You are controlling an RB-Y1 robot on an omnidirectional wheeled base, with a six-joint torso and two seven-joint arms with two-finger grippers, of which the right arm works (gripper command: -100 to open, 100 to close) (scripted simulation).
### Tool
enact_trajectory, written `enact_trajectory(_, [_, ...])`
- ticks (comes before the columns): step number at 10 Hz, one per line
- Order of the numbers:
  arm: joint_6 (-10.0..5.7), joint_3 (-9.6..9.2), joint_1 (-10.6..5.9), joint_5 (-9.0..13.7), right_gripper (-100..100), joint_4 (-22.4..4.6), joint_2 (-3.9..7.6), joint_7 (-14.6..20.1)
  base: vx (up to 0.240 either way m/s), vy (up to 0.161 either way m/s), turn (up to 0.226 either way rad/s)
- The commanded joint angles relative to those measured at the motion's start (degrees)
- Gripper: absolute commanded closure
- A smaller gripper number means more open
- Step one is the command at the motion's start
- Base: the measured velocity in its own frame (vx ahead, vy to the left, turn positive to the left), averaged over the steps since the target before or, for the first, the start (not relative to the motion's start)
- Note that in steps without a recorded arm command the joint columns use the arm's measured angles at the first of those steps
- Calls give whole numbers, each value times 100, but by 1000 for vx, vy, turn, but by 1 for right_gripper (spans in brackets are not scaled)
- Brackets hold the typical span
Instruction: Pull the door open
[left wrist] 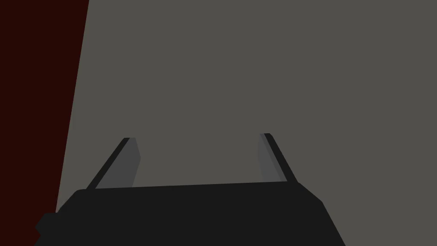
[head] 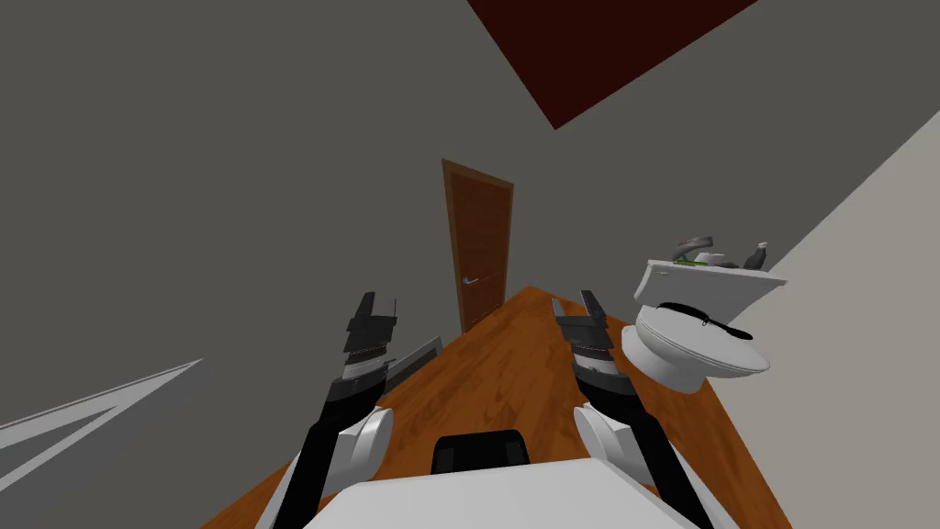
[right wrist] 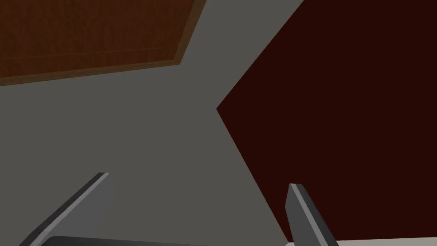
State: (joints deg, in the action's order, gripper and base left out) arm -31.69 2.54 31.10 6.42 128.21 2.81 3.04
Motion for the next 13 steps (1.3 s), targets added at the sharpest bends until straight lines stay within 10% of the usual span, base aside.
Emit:
enact_trajectory(1, [-28,7,-67,4,-100,-166,23,4,-52,-27,87])
enact_trajectory(13, [-288,67,-683,41,-100,-1684,199,41,75,-28,114])
